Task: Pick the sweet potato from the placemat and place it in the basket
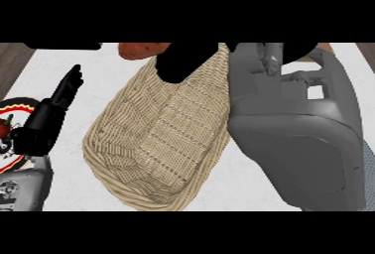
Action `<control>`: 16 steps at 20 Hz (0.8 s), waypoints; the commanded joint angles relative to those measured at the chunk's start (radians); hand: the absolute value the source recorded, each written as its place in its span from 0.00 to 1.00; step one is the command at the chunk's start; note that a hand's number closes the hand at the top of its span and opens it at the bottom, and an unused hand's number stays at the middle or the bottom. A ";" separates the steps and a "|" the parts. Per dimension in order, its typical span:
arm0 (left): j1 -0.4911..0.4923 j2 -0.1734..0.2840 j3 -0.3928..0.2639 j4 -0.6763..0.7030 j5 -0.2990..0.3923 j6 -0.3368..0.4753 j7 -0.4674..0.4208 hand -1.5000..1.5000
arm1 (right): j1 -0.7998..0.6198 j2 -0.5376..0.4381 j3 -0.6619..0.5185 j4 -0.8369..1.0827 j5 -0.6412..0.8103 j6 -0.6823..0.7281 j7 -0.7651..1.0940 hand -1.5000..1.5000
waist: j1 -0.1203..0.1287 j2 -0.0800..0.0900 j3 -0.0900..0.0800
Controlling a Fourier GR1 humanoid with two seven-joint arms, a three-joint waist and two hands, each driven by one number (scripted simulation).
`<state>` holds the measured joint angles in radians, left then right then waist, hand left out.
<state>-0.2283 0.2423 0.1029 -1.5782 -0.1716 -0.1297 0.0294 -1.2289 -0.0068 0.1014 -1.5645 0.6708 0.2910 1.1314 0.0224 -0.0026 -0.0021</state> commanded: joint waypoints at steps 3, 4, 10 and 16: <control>0.020 -0.022 -0.026 0.000 -0.023 0.013 -0.003 0.50 | -0.087 0.006 0.052 0.165 -0.027 0.043 0.233 1.00 | -0.004 -0.003 0.000; -0.001 0.007 0.023 0.026 0.005 0.003 -0.013 0.50 | -0.041 0.006 0.042 0.172 -0.005 0.100 0.182 1.00 | -0.021 -0.002 0.000; 0.016 0.027 0.033 0.024 0.015 -0.021 -0.027 0.50 | -0.086 0.005 0.098 0.265 0.039 0.197 0.185 1.00 | -0.022 -0.005 0.000; 0.022 -0.023 0.004 0.027 -0.021 0.029 -0.043 0.50 | -0.070 0.006 0.068 0.259 -0.093 0.199 0.195 0.00 | -0.025 -0.004 0.001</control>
<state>-0.2002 0.2504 0.1275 -1.5637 -0.1681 -0.1305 -0.0065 -1.2724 -0.0146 0.1756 -1.3061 0.6466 0.3990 1.1135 0.0009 -0.0070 -0.0013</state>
